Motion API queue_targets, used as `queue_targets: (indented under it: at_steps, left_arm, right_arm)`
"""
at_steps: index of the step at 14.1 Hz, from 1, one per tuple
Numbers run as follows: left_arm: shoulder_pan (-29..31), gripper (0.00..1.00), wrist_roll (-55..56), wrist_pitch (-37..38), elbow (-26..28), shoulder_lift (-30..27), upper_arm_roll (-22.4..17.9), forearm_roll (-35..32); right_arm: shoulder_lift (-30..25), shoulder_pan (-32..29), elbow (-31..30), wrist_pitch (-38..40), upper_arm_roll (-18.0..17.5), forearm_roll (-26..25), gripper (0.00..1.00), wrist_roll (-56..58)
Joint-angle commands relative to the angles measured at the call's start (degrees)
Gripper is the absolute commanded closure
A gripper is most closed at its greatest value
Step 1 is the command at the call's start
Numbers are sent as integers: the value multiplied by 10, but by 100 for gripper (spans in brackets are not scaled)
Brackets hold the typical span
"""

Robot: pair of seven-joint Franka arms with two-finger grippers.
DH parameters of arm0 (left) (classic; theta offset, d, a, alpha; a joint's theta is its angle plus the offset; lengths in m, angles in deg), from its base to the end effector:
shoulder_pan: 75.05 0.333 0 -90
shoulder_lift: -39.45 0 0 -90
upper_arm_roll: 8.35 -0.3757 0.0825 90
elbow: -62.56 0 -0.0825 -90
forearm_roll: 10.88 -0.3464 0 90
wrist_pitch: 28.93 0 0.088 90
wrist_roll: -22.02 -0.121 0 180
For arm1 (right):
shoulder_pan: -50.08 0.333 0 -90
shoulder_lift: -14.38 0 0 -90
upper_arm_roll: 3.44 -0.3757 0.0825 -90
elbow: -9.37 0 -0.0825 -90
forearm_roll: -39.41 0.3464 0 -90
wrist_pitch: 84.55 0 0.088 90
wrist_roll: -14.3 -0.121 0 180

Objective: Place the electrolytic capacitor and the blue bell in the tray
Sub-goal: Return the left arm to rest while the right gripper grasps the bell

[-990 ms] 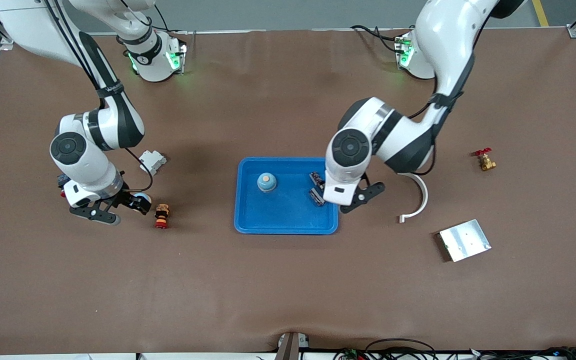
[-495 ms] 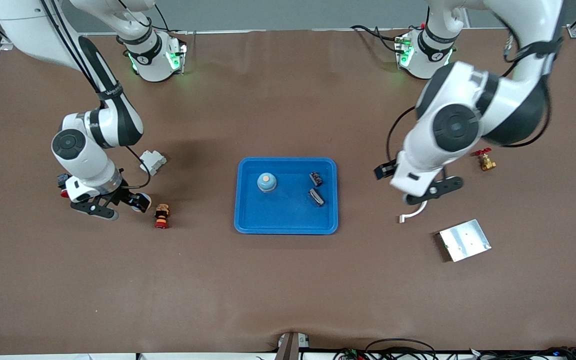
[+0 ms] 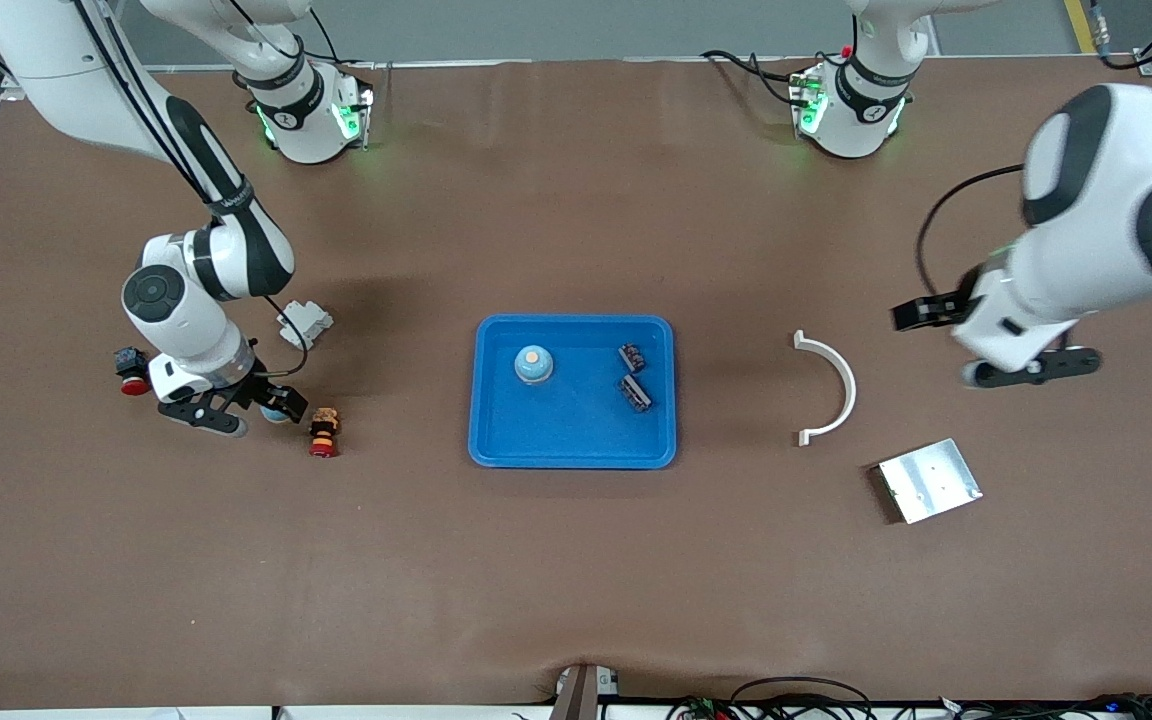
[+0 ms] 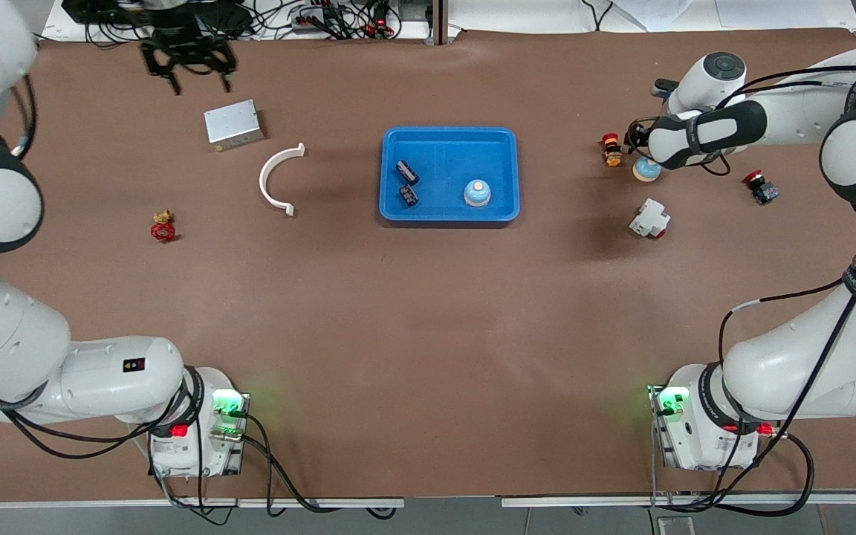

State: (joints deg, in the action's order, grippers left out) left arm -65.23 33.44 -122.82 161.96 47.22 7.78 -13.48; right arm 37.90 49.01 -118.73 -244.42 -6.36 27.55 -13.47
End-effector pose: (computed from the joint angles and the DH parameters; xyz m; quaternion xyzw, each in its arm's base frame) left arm 0.5429 -0.0458 0.5353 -0.9928 -0.0393 0.1110 0.0209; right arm 0.5660 0.0256 0.2719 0.9878 -0.1336 0.0786 0.0129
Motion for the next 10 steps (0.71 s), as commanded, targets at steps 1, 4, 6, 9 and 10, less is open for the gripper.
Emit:
queue_targets:
  at_steps: [1, 4, 6, 9, 10]
  left_arm:
    - [40, 0, -67, -5, 42, -32, 7, 14]
    - [55, 0, -90, -5, 43, -34, 7, 14]
    - [56, 0, -90, -9, 51, -43, 7, 15]
    - [47, 0, -91, -19, 52, -44, -5, 15]
    - [37, 0, -91, -20, 52, -44, -13, 16]
  right_arm:
    - [6, -10, -2, -9, -8, 3, 0, 7]
    - [14, -9, -2, -11, -8, 2, 0, 8]
    - [16, -10, -2, -16, -8, 0, 0, 8]
    - [23, -11, -2, -17, -7, 0, 0, 8]
    - [25, -12, -2, -17, -7, 0, 0, 8]
